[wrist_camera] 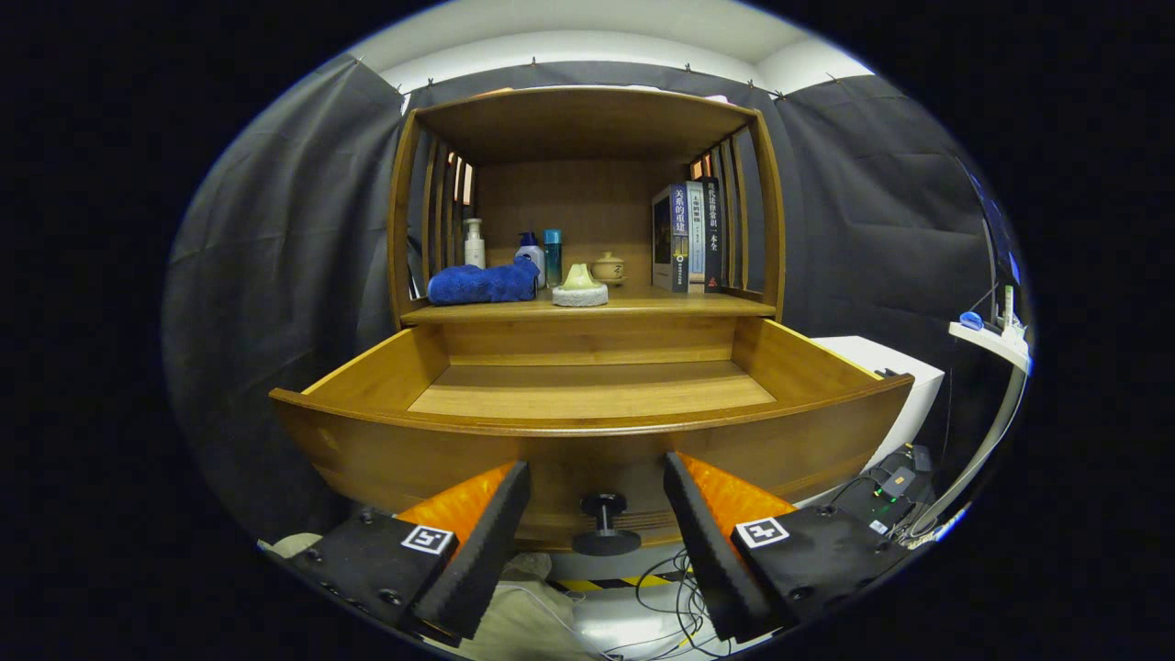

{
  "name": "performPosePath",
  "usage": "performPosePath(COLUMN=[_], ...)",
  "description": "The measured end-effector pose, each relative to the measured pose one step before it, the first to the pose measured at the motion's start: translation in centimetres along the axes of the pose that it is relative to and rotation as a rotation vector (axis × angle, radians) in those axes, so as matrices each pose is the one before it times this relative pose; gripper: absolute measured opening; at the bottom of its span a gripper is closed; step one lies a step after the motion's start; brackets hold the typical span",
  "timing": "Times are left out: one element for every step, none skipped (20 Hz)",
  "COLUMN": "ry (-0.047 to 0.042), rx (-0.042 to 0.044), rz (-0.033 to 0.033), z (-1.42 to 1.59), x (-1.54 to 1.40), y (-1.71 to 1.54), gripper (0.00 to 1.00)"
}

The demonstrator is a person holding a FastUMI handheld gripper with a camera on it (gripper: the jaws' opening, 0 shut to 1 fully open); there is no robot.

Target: Pull open the drawer, take out the items inside it, and place them on the countertop above the cabinet.

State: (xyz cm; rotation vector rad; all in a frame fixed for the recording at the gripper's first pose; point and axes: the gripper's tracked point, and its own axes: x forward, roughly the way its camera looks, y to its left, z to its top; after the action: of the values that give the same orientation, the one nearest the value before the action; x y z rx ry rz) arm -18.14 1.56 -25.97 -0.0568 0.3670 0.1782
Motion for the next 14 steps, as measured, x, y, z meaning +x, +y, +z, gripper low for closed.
performPosePath(ry=[0.00323, 0.00529, 0.0007, 0.0017, 0.00088, 0.00043, -0.00289, -0.00197, -0.00145, -0.00205, 0.00006, 0.00093, -0.00224, -0.00024], rx=[-0.00142, -0.00542, -0.00439, 0.00219, 0.00834, 0.00894, 0.00052, -0.00034, 0.00738, 0.00548, 0.00125, -0.00204, -0.00314, 0.00327], rz=[0.00153, 0.00076, -0.00283, 0.004, 0.01189, 0.00643, 0.00183, 0.00182, -0.00031, 0.00016, 0.00144, -0.00177, -0.00533, 0.00367], z=[0.056, 0.069, 0.184, 0.138, 0.053, -0.022, 0.059, -0.102, 0.082, 0.05, 0.099, 0.183, 0.215, 0.254], x=[0.086, 0.084, 0.226, 0.19, 0.214, 0.178, 0.028, -0.014, 0.044, 0.332, 0.392, 0.519, 0.415, 0.455], y=[-0.041, -0.25, -0.313, -0.119, 0.106, 0.054, -0.072, -0.134, 0.065, -0.025, 0.014, -0.101, -0.237, -0.028], gripper=[0.97, 0.97, 0.98, 0.98, 0.98, 0.98, 0.98, 0.98, 0.98, 0.98, 0.98, 0.98, 0.98, 0.98])
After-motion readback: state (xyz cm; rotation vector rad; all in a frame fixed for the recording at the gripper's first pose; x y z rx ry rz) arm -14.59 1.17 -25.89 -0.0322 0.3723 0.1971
